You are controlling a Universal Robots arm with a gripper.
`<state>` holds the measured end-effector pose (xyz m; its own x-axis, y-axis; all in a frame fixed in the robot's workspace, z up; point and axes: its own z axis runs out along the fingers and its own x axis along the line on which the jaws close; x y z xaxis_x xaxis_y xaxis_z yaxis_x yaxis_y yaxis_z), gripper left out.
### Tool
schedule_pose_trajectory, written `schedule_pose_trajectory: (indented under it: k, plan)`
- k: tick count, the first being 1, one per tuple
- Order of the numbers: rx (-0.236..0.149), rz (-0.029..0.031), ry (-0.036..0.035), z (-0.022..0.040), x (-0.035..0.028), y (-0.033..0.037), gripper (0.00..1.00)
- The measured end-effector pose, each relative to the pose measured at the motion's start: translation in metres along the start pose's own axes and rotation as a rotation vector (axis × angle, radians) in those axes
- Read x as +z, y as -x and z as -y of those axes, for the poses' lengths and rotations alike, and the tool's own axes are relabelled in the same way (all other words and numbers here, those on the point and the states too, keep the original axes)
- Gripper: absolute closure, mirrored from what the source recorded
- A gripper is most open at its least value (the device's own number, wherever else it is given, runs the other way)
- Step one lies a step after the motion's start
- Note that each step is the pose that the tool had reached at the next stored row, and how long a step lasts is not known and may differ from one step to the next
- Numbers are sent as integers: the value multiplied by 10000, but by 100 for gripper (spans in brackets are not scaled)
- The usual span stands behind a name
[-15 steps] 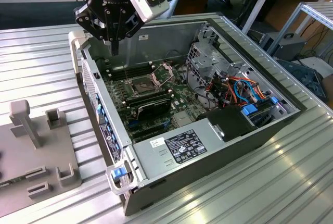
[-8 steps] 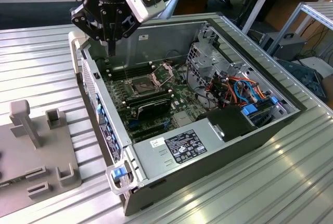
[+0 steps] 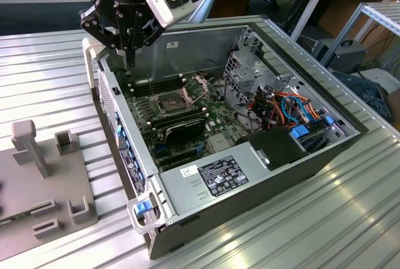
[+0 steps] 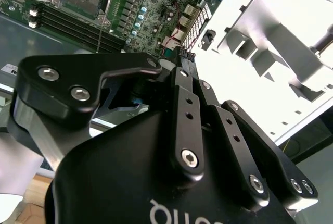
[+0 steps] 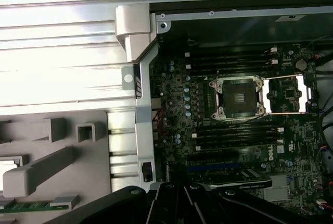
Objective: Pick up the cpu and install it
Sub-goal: 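Reach for the cpu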
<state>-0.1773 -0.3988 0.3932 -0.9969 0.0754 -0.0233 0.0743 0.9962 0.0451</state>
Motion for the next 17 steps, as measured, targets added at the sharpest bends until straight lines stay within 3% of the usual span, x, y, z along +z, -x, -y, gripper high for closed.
schedule_pose_trajectory:
  k: [17]
  plan:
    - [0, -1, -1, 11, -4, -147, 89]
